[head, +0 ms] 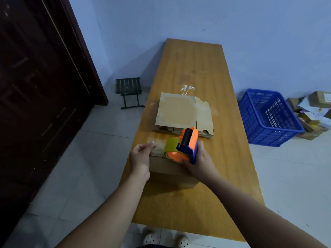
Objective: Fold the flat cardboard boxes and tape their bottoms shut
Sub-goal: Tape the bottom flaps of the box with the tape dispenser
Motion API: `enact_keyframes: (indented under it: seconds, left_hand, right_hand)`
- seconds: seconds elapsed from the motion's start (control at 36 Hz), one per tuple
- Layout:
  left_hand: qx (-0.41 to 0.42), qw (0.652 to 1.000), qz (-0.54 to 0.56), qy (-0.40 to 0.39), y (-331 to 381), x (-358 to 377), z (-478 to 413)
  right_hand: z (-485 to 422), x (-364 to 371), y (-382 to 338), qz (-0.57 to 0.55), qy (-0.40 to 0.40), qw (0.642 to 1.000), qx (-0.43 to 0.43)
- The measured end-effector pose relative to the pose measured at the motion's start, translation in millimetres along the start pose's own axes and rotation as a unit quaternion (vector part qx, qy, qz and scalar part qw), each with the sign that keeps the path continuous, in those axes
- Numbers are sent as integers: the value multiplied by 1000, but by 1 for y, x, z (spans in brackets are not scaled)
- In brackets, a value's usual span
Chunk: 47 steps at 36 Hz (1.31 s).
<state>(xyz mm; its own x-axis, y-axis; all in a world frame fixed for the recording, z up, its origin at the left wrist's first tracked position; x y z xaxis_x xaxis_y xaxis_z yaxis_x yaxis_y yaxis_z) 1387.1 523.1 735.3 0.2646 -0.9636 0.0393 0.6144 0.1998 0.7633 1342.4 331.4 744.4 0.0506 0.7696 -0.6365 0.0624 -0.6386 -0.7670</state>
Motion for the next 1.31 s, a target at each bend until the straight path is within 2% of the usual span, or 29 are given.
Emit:
enact_keyframes:
  seconds: [0.25,0.44,0.64,0.94,1.08,1.31]
  left_hand:
    - [29,990,-68,119,-6,-14,0]
    - [-25,989,-48,136,-22,-26,-8]
    - [-83,992,-21,94,-25,-36,-19]
    - [-122,990,-18,73,-21,-34,-29]
    - [-172,983,0,69,-23,-36,-33]
    - [-216,975,15,45,-33,-39,-44]
  right_hand:
    - [-2,13,-14,24,2,1000,-17]
    - [-8,25,-23,40,-1,999,-3]
    - [-1,35,-16,24,-24,999,22]
    - [0,36,-21,24,-23,999,2]
    - [-4,35,-24,28,-28,999,4]
    - [-4,30,-30,63,-64,996,-17]
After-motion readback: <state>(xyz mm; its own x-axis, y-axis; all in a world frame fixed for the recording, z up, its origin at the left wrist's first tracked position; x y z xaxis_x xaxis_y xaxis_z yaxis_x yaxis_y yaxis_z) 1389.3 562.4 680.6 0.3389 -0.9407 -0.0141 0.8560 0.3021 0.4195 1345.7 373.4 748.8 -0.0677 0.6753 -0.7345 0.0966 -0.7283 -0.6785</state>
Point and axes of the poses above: each hand's wrist, its own z-axis away from the middle knuckle, its own x-axis out of the palm, y = z × x, the point moved 4 cm from there along -z, towards the middle knuckle, and after that the axes turned 13 degrees about -x, right-handed, at the moved point
